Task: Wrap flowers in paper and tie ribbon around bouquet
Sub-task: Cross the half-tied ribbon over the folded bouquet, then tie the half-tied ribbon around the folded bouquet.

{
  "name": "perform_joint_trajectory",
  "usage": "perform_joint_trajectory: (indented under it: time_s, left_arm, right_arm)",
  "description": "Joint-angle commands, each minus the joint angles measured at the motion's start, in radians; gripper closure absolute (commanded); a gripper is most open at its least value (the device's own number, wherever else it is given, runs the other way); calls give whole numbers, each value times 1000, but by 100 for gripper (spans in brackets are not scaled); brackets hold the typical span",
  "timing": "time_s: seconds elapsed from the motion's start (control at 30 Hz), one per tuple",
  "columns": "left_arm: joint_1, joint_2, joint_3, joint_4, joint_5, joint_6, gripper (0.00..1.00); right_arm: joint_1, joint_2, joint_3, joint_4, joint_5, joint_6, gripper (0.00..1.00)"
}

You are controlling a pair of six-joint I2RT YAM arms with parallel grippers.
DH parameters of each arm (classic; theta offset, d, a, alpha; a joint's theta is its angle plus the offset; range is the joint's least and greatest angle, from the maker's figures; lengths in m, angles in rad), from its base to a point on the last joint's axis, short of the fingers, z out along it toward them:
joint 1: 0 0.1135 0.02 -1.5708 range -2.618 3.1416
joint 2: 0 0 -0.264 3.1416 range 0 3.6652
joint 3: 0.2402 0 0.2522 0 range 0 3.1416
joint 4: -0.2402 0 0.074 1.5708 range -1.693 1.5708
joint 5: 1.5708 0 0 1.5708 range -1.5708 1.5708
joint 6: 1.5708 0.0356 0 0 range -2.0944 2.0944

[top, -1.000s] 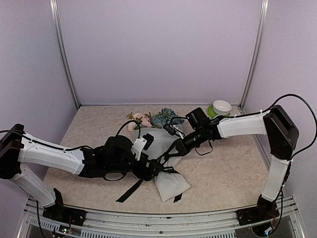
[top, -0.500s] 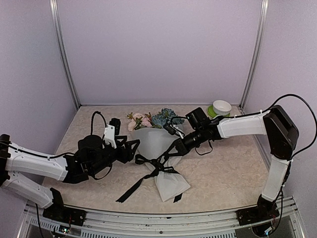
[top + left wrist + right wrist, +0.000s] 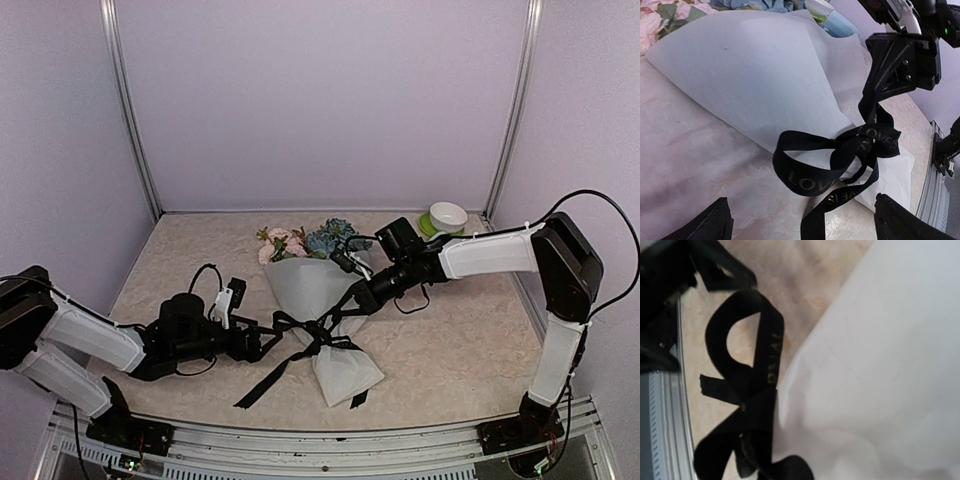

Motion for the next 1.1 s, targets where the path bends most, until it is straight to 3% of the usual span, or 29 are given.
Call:
perform_joint_trajectory:
  time_s: [0.0,0.1,0.27,0.33,0.47,0.57,0.73,1.07]
  left_arm:
    - [23,114,58,155,155,-12,7]
    - [39,178,76,229,214,-8,17]
    - [49,233,106,252,217,30,20]
    - [49,248,129,245,246,43,25]
    - [54,280,171,174,330,55,62]
    - [62,299,198,128,419,43,99]
    - [66,286,171,87,371,14,100]
    - [66,231,153,-150,179,-6,100]
  right_arm:
    - [0,-20,-5,3,-4,-1,100]
    - [0,-21,-3,-8,-3,-4,100]
    - [0,-28,-10,-6,-4,-3,100]
    - [0,-26,-8,-9,-5,-4,100]
    - [0,-27,1,-15,-1,-4,100]
    - [0,-42,2,-10,25,5,100]
    - [-11,-97,-20,-1,104,41,100]
    - [-112,-199,-190,-64,220,79,100]
